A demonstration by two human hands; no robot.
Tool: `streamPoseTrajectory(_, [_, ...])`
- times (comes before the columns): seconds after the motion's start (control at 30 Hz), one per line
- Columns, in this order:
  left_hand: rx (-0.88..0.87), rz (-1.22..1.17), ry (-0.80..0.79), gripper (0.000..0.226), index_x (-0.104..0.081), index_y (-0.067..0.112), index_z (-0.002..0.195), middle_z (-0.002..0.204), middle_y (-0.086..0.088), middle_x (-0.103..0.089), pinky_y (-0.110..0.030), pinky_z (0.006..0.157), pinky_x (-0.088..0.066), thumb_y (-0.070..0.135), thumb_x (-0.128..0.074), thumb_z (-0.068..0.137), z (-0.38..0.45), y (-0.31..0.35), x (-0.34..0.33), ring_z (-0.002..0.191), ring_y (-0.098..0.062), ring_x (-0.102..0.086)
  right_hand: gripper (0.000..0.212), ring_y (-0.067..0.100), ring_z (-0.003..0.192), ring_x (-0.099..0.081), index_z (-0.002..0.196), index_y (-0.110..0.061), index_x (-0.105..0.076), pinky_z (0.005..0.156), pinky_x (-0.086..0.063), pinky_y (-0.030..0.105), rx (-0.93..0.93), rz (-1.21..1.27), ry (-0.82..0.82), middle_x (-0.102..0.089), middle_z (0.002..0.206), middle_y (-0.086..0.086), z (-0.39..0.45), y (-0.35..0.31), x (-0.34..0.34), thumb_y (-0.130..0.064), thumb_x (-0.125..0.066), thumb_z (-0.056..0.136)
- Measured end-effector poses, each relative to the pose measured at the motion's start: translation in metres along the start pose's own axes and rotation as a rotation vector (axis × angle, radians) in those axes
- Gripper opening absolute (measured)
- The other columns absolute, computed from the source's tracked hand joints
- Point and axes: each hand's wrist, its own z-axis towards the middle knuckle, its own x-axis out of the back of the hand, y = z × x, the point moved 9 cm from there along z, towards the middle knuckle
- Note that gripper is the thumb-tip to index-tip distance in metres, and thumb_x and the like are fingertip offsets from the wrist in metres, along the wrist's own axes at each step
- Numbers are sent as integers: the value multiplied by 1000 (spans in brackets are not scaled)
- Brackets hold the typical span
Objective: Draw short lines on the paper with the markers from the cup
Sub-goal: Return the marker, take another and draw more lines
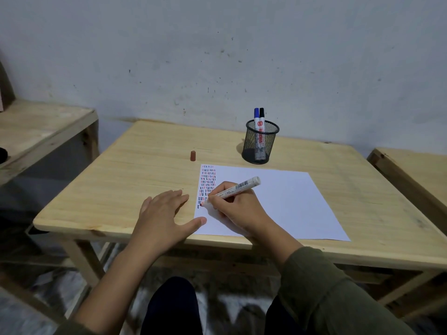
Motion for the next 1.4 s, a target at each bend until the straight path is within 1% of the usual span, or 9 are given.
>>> streamPoseTrajectory(0.43, [2, -25, -10, 87, -42, 29, 140, 153, 8, -34, -39, 119, -12, 75, -47, 67, -2, 2, 2, 142, -11, -26, 13, 13, 76, -63, 83, -7, -66, 59, -49, 18, -35, 33, -6, -64, 78, 3, 1, 6, 0, -19, -63, 82])
streamPoseTrajectory(0.57, [9, -29, -17, 88, -43, 29, 139, 152, 9, -35, -40, 119, -13, 75, -44, 64, -3, 2, 2, 142, -11, -27, 9, 8, 61, -56, 87, -7, -65, 53, -46, 16, -36, 223, 71, -61, 67, 2, 1, 4, 11, -15, -62, 86])
streamPoseTrajectory(0.73, [37, -137, 29, 70, -50, 25, 133, 144, 7, -47, -36, 115, -25, 58, -63, 73, 1, 3, 11, 134, -13, -40, 5, 13, 48, -47, 90, -11, -65, 43, -40, 19, 13, 434, 157, -56, 60, 5, 6, -5, 32, -10, -66, 84])
streamPoseTrajectory(0.83, [36, -188, 166, 51, -54, 27, 127, 136, 6, -55, -23, 101, -31, 44, -63, 80, 8, 18, 32, 125, -11, -48, 8, 13, 48, -49, 87, -13, -64, 46, -39, 21, 65, 500, 213, -56, 60, 5, 15, -16, 51, -6, -61, 86])
streamPoseTrajectory(1.0, [-41, -379, 288, 35, -63, 20, 116, 118, 3, -67, -18, 91, -36, 32, -64, 84, 52, 56, 63, 115, -13, -59, 9, 11, 47, -48, 87, -11, -60, 45, -40, 19, 89, 671, 300, -54, 62, 6, 31, -33, 84, -13, -53, 92])
streamPoseTrajectory(1.13, [-60, -402, 320, 33, -62, 17, 116, 119, -1, -65, -27, 94, -42, 30, -61, 85, 110, 79, 70, 113, -18, -59, 13, 10, 47, -47, 81, -13, -60, 44, -37, 17, 92, 715, 327, -56, 54, 0, 37, -43, 107, -14, -53, 92])
streamPoseTrajectory(1.2, [28, -230, 239, 40, -56, 17, 123, 126, -7, -60, -34, 94, -43, 31, -60, 85, 146, 73, 59, 115, -26, -56, 13, 10, 48, -46, 81, -13, -60, 44, -38, 17, 91, 717, 338, -55, 53, -1, 40, -45, 116, -14, -54, 92])
streamPoseTrajectory(1.27, [179, 58, 41, 49, -49, 18, 129, 132, -12, -51, -39, 94, -44, 30, -61, 83, 175, 52, 36, 119, -32, -51, 13, 10, 48, -46, 80, -13, -60, 44, -37, 17, 91, 721, 343, -53, 55, 1, 44, -46, 122, -15, -54, 91])
streamPoseTrajectory(1.4, [290, 309, -187, 48, -58, 16, 121, 126, -8, -55, -34, 84, -51, 23, -65, 75, 195, 9, -3, 111, -29, -56, 10, 11, 51, -47, 84, -12, -60, 45, -38, 18, 84, 702, 343, -53, 62, 3, 51, -46, 129, -18, -56, 90])
